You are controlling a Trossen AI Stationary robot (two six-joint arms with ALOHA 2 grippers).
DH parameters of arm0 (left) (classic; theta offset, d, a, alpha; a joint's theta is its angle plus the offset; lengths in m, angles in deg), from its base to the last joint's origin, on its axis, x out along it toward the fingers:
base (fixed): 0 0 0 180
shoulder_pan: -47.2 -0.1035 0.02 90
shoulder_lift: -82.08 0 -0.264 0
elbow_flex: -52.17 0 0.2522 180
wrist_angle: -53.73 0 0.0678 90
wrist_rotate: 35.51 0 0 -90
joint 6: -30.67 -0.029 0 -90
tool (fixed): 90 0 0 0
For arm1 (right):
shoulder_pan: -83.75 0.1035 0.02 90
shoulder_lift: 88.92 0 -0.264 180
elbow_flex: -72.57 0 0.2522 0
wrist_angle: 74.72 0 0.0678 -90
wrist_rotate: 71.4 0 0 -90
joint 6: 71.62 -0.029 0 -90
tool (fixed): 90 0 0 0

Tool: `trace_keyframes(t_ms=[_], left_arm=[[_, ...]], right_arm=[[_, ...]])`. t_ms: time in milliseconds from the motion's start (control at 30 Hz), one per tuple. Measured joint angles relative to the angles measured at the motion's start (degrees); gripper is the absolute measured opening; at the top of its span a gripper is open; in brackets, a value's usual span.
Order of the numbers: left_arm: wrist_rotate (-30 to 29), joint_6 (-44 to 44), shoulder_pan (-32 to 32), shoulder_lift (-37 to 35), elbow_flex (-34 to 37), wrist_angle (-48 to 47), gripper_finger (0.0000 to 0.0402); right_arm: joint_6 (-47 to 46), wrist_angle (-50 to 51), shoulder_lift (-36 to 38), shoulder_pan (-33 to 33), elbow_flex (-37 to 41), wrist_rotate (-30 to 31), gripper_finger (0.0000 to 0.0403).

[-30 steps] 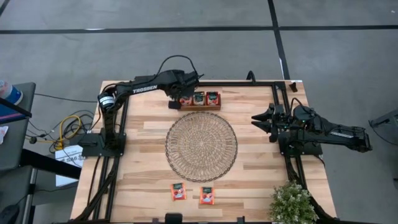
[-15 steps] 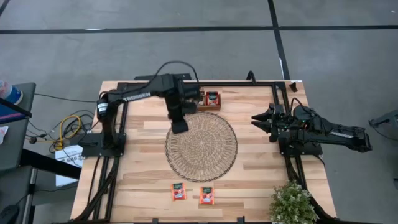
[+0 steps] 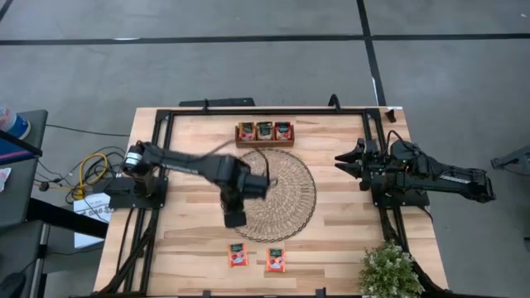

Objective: Pick & Place Tea
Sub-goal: Put the orange tea bag into the left section of the wooden organizer

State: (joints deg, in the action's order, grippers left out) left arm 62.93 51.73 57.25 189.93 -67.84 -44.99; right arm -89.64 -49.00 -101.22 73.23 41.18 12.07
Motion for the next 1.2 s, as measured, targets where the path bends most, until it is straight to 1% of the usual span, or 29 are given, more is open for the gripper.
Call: trace_keyframes(t_ms=[167, 300, 433, 567, 733, 933, 1200], left_arm=[[0.87, 2.50, 4.92, 0.02, 9.25, 6.89, 0.0051], [5.13, 4.14, 7.57, -1.59, 17.33, 17.98, 0.0051], [7.13, 6.72, 10.21, -3.09, 21.21, 23.44, 0.0051], [5.62, 8.94, 12.95, -3.10, 21.65, 25.44, 0.0051], [0.08, 11.98, 15.17, -3.06, 21.65, 26.26, 0.0051], [-0.65, 18.51, 15.18, -3.00, 21.65, 28.47, 0.0051], [-1.25, 19.16, 15.18, -2.97, 21.65, 33.47, 0.0051]], right_arm=[[0.00, 0.02, -0.02, 0.00, 0.00, -0.03, 0.0130], [-0.02, 0.02, 0.00, 0.00, 0.00, -0.15, 0.0130], [-0.04, 0.03, -0.01, 0.00, 0.00, -0.15, 0.0130], [-0.30, 0.04, 0.00, 0.00, 0.00, -0.15, 0.0130], [-1.07, 0.22, -0.01, 0.00, 0.00, -0.15, 0.0130], [-1.05, 1.40, -0.01, 0.00, 0.00, -0.15, 0.0130], [-0.95, 1.42, 0.00, 0.00, 0.00, -0.13, 0.0130]])
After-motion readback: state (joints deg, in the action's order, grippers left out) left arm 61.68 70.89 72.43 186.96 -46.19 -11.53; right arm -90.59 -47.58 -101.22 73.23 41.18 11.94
